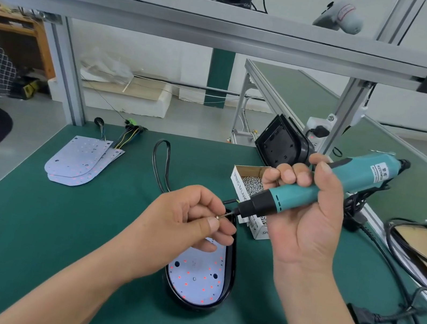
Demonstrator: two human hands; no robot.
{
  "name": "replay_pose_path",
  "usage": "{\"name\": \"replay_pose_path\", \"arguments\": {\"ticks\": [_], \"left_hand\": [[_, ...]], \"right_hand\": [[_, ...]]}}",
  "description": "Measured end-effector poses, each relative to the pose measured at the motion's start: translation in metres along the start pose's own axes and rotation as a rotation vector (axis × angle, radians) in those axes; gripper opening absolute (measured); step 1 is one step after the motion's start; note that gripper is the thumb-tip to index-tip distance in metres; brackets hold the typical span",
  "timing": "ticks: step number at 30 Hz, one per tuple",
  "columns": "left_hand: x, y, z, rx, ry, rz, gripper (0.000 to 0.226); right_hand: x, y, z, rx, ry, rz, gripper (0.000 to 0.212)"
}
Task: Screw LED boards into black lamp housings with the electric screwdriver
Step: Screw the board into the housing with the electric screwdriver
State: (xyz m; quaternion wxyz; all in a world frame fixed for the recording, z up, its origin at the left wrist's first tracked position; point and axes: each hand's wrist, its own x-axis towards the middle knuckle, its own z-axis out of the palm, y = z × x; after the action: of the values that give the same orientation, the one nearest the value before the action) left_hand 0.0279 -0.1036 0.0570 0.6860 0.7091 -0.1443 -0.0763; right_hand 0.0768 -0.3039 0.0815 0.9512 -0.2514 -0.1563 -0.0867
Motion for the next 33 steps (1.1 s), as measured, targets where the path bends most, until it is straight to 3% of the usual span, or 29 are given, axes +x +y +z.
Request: {"name": "replay_pose_path", "arguments": {"ticks": [13, 33], "left_hand": [[-0.0001, 0.0007, 0.0014, 0.196, 0.029, 0.011, 0.018], [-0.0005, -0.0003, -0.0008, 0.297, 0.054, 0.021, 0.022]], "right_hand": [[-0.0007, 0.0012, -0.0013, -0.004, -0.020, 0.009, 0.008], [-0.0004, 0.0031, -0.0031, -0.007, -0.025, 0.032, 0.002]]}}
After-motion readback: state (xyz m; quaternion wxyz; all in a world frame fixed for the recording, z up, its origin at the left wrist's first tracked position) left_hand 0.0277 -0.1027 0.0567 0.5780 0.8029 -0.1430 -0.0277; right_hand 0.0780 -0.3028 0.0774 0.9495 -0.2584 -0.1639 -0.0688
